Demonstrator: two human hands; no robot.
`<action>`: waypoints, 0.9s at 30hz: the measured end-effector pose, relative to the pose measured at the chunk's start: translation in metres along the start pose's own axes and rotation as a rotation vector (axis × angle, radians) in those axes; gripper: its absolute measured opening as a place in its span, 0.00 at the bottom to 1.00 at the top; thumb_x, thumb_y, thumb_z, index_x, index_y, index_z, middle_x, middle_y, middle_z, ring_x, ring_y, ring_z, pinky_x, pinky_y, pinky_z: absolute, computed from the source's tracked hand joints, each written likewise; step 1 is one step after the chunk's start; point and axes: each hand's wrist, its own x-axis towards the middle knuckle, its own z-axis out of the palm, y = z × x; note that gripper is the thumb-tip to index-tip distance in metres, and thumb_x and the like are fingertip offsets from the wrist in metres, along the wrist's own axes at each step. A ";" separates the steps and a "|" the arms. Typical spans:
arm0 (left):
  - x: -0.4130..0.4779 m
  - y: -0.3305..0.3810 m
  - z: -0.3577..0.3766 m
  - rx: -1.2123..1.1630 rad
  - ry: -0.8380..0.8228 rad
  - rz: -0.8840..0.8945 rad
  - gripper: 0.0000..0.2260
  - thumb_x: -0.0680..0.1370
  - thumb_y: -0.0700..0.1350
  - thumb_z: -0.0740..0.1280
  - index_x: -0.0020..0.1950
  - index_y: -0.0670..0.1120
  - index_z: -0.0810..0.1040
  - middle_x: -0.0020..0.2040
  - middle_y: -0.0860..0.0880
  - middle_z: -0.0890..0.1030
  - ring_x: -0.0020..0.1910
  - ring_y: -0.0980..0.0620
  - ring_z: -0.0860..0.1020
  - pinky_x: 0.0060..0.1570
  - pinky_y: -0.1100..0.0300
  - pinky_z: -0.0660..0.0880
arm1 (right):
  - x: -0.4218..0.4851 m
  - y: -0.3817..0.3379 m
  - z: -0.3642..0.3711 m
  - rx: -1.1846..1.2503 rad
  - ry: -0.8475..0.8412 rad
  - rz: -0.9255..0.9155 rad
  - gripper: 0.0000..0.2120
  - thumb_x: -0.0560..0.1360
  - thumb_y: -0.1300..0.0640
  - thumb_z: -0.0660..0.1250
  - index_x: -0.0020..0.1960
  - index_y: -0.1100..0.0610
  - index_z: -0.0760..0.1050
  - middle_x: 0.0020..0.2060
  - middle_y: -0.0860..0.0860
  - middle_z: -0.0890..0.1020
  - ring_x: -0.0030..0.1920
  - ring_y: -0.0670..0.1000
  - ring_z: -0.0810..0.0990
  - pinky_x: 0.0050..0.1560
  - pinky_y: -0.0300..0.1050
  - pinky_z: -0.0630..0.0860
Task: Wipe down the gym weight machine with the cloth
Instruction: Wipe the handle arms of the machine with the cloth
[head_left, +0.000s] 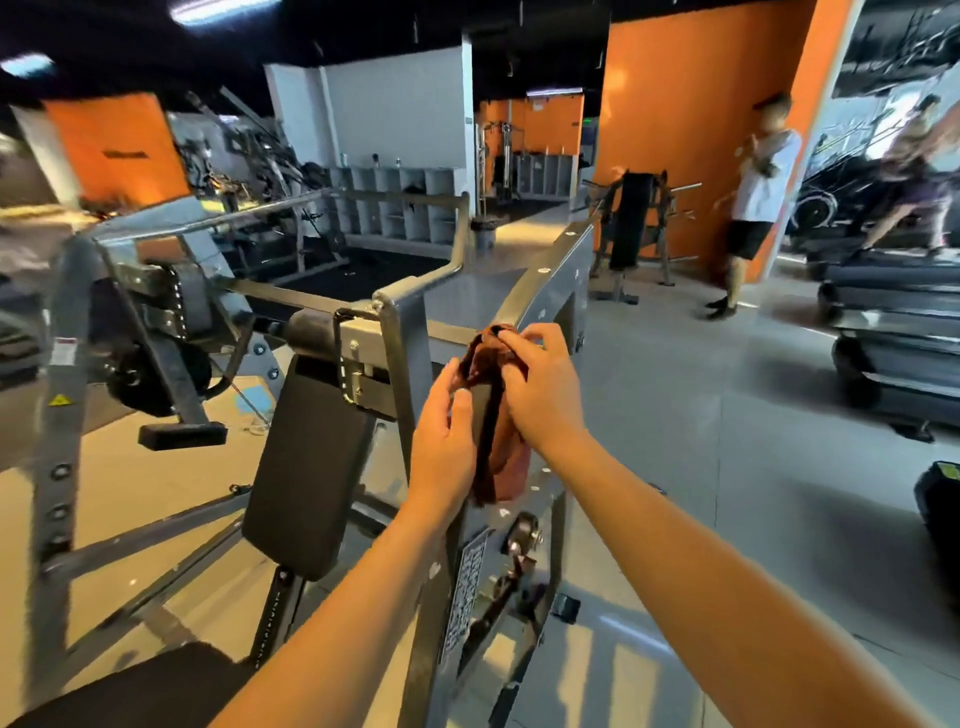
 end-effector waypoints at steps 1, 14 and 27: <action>0.006 0.004 0.006 0.008 0.048 0.007 0.16 0.87 0.46 0.56 0.74 0.57 0.67 0.69 0.59 0.72 0.70 0.61 0.70 0.69 0.64 0.66 | 0.003 0.003 -0.002 -0.009 -0.026 -0.025 0.18 0.81 0.62 0.64 0.69 0.56 0.77 0.62 0.50 0.72 0.57 0.49 0.75 0.55 0.42 0.72; -0.004 0.003 0.037 0.042 0.244 -0.110 0.17 0.86 0.55 0.52 0.69 0.55 0.75 0.64 0.55 0.78 0.64 0.62 0.75 0.67 0.59 0.72 | 0.043 0.017 -0.015 -0.088 -0.165 -0.206 0.14 0.85 0.56 0.57 0.67 0.53 0.75 0.69 0.46 0.72 0.60 0.51 0.69 0.61 0.47 0.72; -0.008 0.018 0.024 -0.062 0.176 -0.269 0.19 0.86 0.56 0.51 0.77 0.58 0.66 0.71 0.53 0.74 0.70 0.55 0.73 0.71 0.49 0.71 | 0.044 0.012 -0.015 -0.035 -0.208 -0.153 0.14 0.85 0.56 0.56 0.67 0.51 0.74 0.67 0.45 0.74 0.61 0.49 0.73 0.62 0.39 0.70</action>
